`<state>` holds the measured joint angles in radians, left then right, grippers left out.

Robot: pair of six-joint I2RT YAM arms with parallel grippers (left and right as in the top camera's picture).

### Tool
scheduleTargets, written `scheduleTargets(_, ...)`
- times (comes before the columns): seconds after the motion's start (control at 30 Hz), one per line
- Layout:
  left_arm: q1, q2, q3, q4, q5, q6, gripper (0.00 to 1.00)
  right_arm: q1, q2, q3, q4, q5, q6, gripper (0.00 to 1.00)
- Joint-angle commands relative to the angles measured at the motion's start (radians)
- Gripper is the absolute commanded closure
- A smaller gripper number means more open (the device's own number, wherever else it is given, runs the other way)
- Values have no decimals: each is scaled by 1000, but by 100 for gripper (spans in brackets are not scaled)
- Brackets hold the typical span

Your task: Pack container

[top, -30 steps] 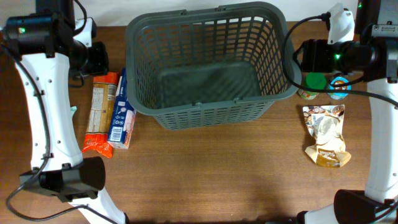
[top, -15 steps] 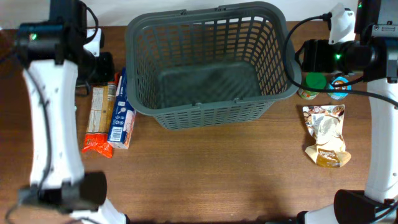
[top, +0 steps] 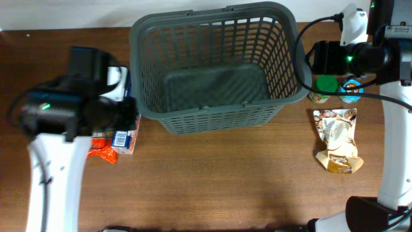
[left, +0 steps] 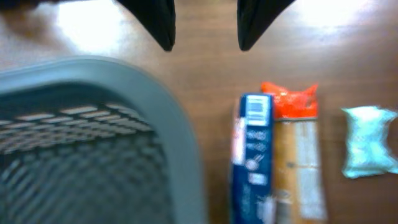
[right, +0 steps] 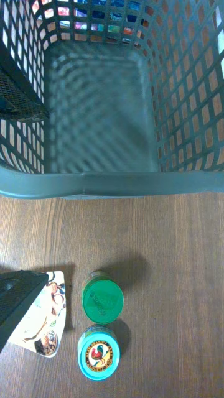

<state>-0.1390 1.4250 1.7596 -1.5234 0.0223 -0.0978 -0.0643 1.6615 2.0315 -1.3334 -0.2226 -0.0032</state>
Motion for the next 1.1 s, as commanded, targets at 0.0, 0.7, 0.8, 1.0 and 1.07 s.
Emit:
scheduleTargets(0.0,-42,6,-104,71,34,-21,75,-3,-13,18,2,14,-7,27)
scheduleTargets(0.7,-53,80,-139,175,38,-21,69,-3,-14,18,-13,56,-8,25)
scheduleTargets(0.8,-53,51,-58,82,-35,-21,63,-4,-18,19,-11,59,-7,22)
scheduleTargets(1.0,-28,3,161,24,-197,-21,34,-61,-19,71,-13,60,-2,21)
scheduleTargets(1.07,3,0,220,37,-250,-21,30,-100,-19,78,-13,75,21,20)
